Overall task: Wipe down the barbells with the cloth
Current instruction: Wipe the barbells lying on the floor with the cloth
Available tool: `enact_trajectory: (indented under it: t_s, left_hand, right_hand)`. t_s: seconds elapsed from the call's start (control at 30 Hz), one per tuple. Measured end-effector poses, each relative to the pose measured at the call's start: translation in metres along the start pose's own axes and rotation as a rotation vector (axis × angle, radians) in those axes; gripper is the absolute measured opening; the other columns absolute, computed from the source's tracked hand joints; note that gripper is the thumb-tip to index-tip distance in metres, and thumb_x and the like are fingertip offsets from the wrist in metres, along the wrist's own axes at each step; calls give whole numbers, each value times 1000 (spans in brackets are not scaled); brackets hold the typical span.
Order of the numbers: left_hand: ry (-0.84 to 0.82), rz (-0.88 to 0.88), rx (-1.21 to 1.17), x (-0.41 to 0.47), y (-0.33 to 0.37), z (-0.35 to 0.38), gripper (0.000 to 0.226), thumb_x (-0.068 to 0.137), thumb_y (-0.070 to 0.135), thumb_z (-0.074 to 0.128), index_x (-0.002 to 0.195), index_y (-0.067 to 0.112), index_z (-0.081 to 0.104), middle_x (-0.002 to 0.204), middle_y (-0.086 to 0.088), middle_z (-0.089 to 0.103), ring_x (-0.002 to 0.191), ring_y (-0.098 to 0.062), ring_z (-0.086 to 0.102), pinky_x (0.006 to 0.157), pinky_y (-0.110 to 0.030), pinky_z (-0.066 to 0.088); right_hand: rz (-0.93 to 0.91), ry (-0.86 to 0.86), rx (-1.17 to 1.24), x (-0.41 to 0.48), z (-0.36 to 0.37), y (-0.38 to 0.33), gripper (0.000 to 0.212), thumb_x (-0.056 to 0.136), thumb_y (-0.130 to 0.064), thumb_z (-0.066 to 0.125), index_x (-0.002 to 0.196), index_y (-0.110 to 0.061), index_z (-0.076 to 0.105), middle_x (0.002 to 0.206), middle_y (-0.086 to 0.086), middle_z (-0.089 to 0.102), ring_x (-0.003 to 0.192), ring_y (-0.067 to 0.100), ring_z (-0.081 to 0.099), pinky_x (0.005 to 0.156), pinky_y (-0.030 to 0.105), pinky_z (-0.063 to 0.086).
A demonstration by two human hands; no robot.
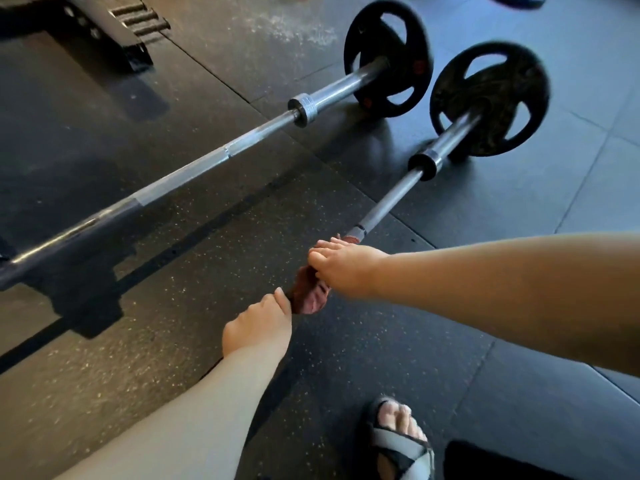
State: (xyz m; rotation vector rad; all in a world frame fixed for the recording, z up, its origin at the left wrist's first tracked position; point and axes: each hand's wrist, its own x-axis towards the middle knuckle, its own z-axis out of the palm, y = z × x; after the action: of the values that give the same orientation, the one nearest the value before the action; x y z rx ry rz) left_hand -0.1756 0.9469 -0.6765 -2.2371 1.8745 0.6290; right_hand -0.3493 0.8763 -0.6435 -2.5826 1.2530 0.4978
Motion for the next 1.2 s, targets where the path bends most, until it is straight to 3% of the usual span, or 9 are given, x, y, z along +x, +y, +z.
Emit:
enact_trajectory:
  t_s: [0.13, 0.27, 0.4, 0.53, 0.63, 0.73, 0.87, 1.0, 1.2]
  left_hand:
    - [-11, 19, 33, 3, 7, -1, 61, 108, 47, 9, 111, 21, 63, 96, 1, 68, 92, -20, 68, 75, -34, 42]
    - [31, 84, 50, 14, 22, 1, 57, 107, 49, 10, 108, 24, 61, 94, 6, 66, 84, -16, 67, 76, -33, 50]
    - [59, 136, 88, 33, 46, 1, 55, 107, 50, 11, 109, 22, 59, 98, 4, 70, 84, -17, 70, 77, -36, 58]
    - [53, 157, 95, 54, 82, 0, 55, 108, 49, 11, 110, 20, 57, 95, 1, 69, 79, -18, 66, 67, -32, 48]
    - [84, 155, 65, 57, 90, 3, 54, 107, 48, 11, 108, 22, 59, 85, 5, 62, 71, -14, 56, 63, -30, 42]
    - [138, 167, 90, 54, 85, 4, 57, 107, 48, 10, 109, 23, 61, 86, 7, 63, 70, -9, 59, 56, -24, 42]
    - [126, 152, 139, 54, 89, 4, 60, 106, 48, 8, 103, 23, 62, 88, 7, 68, 76, -10, 68, 62, -23, 52]
    - [125, 160, 147, 55, 89, 5, 58, 106, 48, 8, 100, 25, 61, 87, 8, 69, 77, -9, 69, 66, -26, 56]
    - [136, 175, 165, 54, 89, 8, 61, 104, 48, 3, 105, 26, 60, 91, 8, 70, 80, -9, 70, 71, -29, 59]
  right_hand:
    - [-71, 62, 84, 5, 16, -10, 30, 106, -23, 51, 134, -11, 49, 140, 7, 51, 142, 27, 37, 125, 44, 21]
    - [-184, 163, 168, 3, 26, 34, 28, 109, -31, 42, 129, -14, 51, 137, 6, 56, 136, 23, 44, 120, 37, 31]
    - [90, 470, 234, 9, 36, 105, 16, 105, -22, 47, 97, -12, 57, 98, 7, 64, 101, 31, 60, 101, 44, 45]
    - [346, 715, 381, 9, 54, 90, 30, 99, -12, 36, 95, -4, 65, 101, 11, 63, 110, 36, 57, 119, 40, 16]
    - [168, 636, 429, 6, 66, 62, 30, 104, -17, 34, 113, -7, 61, 113, 7, 62, 131, 30, 48, 127, 39, 6]
    - [35, 553, 385, -3, 71, 99, 34, 109, -29, 30, 126, -13, 55, 133, 5, 60, 142, 23, 41, 126, 28, -5]
    - [223, 663, 404, 3, 71, 139, 34, 107, -31, 32, 121, -12, 56, 129, 5, 60, 142, 22, 38, 127, 35, 2]
    - [365, 683, 515, 12, 67, 107, 31, 106, -27, 32, 124, -17, 56, 132, 0, 57, 151, 23, 23, 123, 30, -14]
    - [39, 532, 345, -3, 72, 112, 45, 109, -42, 28, 133, -17, 56, 139, 1, 59, 148, 22, 34, 127, 36, -1]
